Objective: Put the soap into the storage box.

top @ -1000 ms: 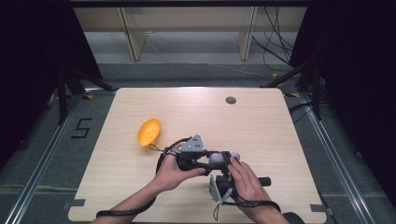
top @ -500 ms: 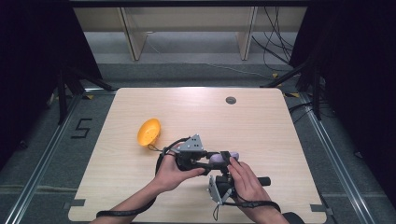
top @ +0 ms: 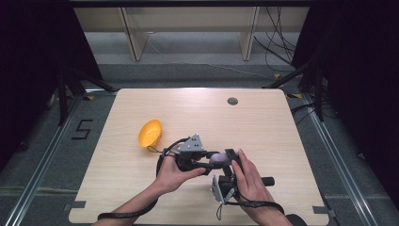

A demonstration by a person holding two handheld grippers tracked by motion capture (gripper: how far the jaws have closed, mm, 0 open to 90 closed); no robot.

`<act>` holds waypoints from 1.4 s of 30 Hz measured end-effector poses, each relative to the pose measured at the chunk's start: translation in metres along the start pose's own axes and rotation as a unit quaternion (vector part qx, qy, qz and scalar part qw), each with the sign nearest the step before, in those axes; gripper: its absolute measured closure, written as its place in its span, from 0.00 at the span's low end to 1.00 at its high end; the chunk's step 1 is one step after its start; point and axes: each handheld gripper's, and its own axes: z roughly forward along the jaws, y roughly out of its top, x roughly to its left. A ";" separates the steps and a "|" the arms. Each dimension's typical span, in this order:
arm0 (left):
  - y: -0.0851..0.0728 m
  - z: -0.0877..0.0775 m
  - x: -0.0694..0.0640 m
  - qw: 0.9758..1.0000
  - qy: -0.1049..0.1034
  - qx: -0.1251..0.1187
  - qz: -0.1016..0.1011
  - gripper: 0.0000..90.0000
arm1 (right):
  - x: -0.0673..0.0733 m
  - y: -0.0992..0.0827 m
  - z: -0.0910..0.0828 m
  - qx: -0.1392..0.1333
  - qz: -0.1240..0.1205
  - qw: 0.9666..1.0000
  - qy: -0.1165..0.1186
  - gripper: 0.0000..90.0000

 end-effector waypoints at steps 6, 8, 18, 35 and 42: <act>0.001 -0.004 0.003 1.000 0.014 0.003 0.004 0.66 | -0.002 -0.002 -0.001 -0.007 -0.007 1.000 -0.003 0.36; -0.001 -0.007 0.007 0.999 0.031 0.010 -0.006 0.66 | -0.002 -0.002 -0.005 -0.011 0.004 1.000 -0.005 0.36; 0.003 -0.019 0.015 0.995 0.094 0.001 -0.013 0.66 | 0.000 -0.016 -0.013 0.012 0.050 0.999 0.012 0.36; -0.004 -0.035 0.014 0.983 0.177 -0.028 -0.038 0.66 | -0.010 -0.049 -0.022 0.023 0.109 0.994 0.013 0.37; -0.014 -0.040 0.015 0.974 0.218 -0.044 -0.041 0.66 | -0.009 -0.053 -0.021 0.027 0.153 0.987 0.026 0.37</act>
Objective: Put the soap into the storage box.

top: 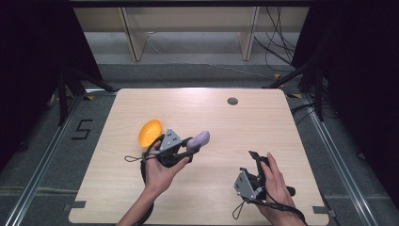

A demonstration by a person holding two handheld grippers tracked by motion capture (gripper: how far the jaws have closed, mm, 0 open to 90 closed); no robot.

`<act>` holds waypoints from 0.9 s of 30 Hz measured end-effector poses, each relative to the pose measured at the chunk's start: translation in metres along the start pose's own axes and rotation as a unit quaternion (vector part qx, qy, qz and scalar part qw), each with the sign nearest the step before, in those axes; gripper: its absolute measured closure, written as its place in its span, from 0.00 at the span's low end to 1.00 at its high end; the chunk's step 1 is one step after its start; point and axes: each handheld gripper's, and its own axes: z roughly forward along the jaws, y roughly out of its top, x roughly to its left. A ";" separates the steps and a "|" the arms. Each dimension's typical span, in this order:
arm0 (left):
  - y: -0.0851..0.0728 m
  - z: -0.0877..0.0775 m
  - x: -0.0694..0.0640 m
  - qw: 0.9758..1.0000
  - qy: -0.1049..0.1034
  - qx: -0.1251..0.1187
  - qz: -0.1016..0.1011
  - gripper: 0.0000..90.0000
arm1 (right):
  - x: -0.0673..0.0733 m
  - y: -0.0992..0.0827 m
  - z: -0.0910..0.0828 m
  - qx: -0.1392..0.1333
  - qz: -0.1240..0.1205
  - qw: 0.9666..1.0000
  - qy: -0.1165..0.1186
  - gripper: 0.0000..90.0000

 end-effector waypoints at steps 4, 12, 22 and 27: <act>-0.003 -0.003 -0.001 1.000 0.024 -0.012 0.005 0.66 | -0.001 -0.001 0.001 0.004 0.000 1.000 0.001 0.37; -0.007 -0.011 -0.001 0.999 0.042 -0.021 -0.001 0.66 | -0.002 -0.003 0.001 0.006 0.004 1.000 0.002 0.37; -0.017 -0.020 0.005 0.998 0.061 -0.033 -0.006 0.66 | -0.001 -0.003 0.002 0.007 0.006 1.000 0.006 0.36; -0.020 -0.025 0.010 0.997 0.073 -0.037 -0.011 0.66 | -0.001 -0.003 0.003 0.008 0.005 1.000 0.007 0.36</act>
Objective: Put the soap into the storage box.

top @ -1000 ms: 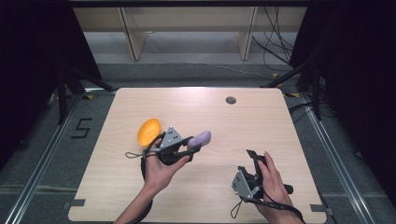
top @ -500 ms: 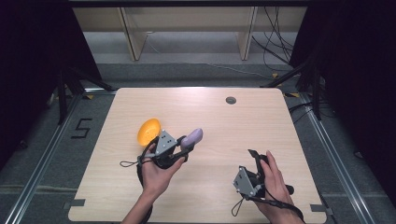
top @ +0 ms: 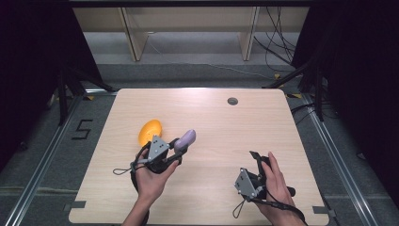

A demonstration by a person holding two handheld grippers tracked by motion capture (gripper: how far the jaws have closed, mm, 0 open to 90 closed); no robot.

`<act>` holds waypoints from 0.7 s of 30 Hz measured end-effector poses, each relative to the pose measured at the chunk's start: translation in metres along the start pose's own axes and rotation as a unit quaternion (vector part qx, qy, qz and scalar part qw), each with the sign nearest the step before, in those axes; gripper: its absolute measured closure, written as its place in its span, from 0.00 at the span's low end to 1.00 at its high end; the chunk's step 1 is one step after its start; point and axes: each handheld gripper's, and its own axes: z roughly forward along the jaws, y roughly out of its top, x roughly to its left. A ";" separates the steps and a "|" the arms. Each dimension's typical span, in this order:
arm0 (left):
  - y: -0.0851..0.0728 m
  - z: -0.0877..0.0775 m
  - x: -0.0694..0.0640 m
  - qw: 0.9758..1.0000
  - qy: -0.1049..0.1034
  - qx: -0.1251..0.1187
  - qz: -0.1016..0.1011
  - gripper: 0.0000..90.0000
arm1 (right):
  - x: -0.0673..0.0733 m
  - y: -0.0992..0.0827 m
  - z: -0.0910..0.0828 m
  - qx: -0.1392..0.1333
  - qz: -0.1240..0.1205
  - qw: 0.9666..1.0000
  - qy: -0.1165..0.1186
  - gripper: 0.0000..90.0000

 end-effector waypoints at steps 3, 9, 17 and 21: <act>-0.001 -0.003 0.002 1.000 0.008 -0.002 -0.002 0.66 | -0.001 0.000 0.000 -0.006 -0.010 1.000 0.000 0.36; -0.002 -0.008 0.006 1.000 0.022 -0.010 -0.007 0.66 | -0.001 0.000 0.000 -0.005 -0.008 1.000 0.000 0.36; -0.002 -0.014 0.019 0.998 0.050 -0.016 -0.016 0.66 | 0.000 0.000 0.000 -0.002 -0.001 1.000 0.001 0.36; -0.001 -0.016 0.024 0.998 0.057 -0.019 -0.019 0.66 | -0.001 0.000 0.000 -0.006 -0.010 1.000 0.001 0.36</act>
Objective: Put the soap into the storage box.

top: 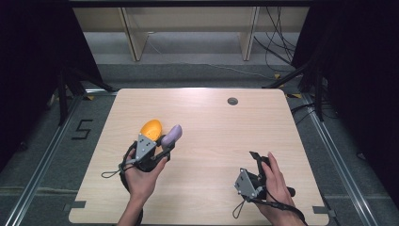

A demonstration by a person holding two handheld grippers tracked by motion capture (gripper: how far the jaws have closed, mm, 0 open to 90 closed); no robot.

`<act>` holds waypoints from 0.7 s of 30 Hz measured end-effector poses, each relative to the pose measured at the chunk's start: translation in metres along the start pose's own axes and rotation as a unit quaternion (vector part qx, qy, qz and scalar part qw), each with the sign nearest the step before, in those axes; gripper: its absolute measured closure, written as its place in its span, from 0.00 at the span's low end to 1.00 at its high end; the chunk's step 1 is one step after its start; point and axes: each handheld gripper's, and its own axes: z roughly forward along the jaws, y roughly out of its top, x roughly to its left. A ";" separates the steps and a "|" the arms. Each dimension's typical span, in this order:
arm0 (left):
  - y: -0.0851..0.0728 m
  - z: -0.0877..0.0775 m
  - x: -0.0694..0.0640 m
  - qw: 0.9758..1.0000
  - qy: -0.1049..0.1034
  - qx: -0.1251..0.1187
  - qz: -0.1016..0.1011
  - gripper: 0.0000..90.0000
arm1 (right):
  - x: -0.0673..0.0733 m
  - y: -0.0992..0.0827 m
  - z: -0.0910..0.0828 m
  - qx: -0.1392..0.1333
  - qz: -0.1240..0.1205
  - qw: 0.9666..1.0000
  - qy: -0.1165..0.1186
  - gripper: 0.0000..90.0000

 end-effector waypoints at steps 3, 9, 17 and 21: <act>0.001 -0.001 0.004 1.000 0.008 -0.002 -0.005 0.66 | 0.000 0.000 0.000 0.001 0.002 1.000 0.001 0.36; 0.004 -0.001 0.013 1.000 0.024 -0.006 -0.008 0.66 | 0.002 0.000 0.000 0.004 0.011 1.000 0.001 0.36; 0.003 0.004 0.024 0.998 0.053 -0.006 -0.014 0.66 | 0.001 0.000 0.000 0.000 0.002 1.000 0.002 0.36; 0.003 0.006 0.027 0.998 0.060 -0.006 -0.017 0.66 | 0.002 0.000 0.000 0.003 0.012 1.000 0.002 0.36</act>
